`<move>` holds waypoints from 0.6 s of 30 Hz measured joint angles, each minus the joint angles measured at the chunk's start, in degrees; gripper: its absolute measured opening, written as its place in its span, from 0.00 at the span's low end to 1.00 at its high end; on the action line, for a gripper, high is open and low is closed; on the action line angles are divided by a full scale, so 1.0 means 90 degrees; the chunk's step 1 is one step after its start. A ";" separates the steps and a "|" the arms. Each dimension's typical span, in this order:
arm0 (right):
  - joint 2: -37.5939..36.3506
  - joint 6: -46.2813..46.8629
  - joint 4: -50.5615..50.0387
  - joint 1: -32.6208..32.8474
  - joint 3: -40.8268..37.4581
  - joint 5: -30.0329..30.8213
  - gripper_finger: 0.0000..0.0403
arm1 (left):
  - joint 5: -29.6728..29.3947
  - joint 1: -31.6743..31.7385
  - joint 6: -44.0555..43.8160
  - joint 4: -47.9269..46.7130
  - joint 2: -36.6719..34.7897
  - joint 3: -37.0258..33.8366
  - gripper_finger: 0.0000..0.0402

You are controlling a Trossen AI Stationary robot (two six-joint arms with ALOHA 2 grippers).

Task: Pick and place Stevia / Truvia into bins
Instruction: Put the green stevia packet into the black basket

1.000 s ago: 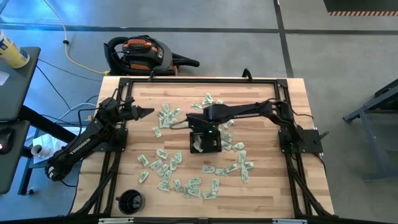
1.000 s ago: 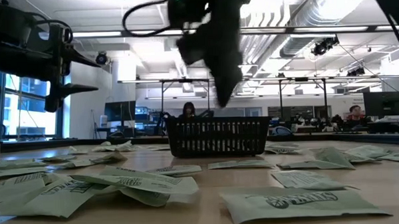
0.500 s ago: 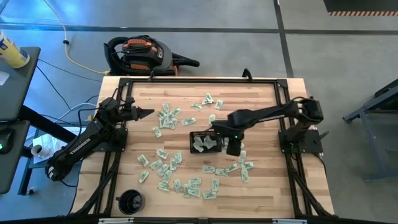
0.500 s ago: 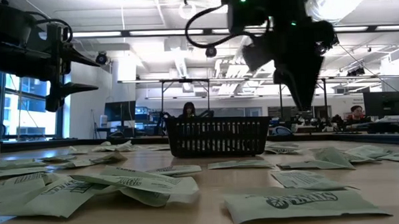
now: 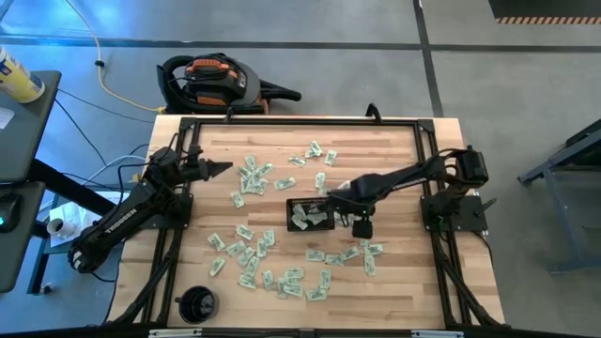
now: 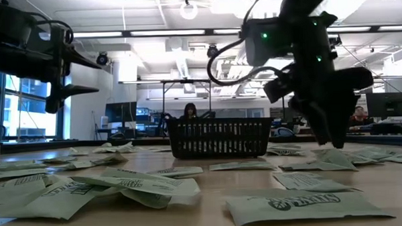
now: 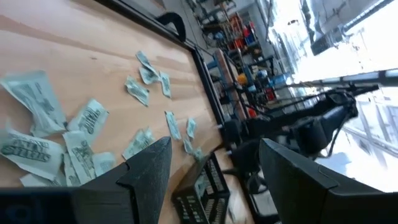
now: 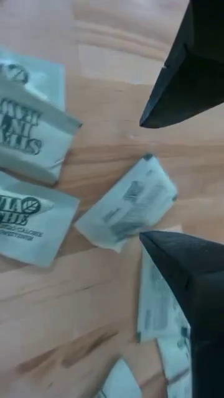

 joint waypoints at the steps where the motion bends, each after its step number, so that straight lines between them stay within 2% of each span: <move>1: 0.0000 -0.0012 0.0140 0.0000 -0.0058 0.0016 0.68 | -0.0082 0.0000 0.0000 -0.0002 0.0000 0.0000 0.69; 5: -0.0015 -0.0018 0.0658 -0.0030 -0.0286 -0.0125 0.66 | -0.0248 0.0000 -0.0003 -0.0005 0.0000 0.0000 0.69; 9: -0.0035 -0.0009 0.0786 -0.0039 -0.0406 -0.0163 0.58 | -0.0314 0.0000 -0.0009 -0.0007 0.0000 0.0000 0.69; 13: -0.0028 0.0179 0.0635 -0.0041 -0.0441 -0.0225 0.42 | -0.0329 0.0000 -0.0020 -0.0007 0.0001 -0.0001 0.69; 18: -0.0016 0.0489 0.0573 -0.0068 -0.0445 -0.0506 0.14 | -0.0430 0.0000 -0.0017 -0.0008 0.0000 -0.0002 0.69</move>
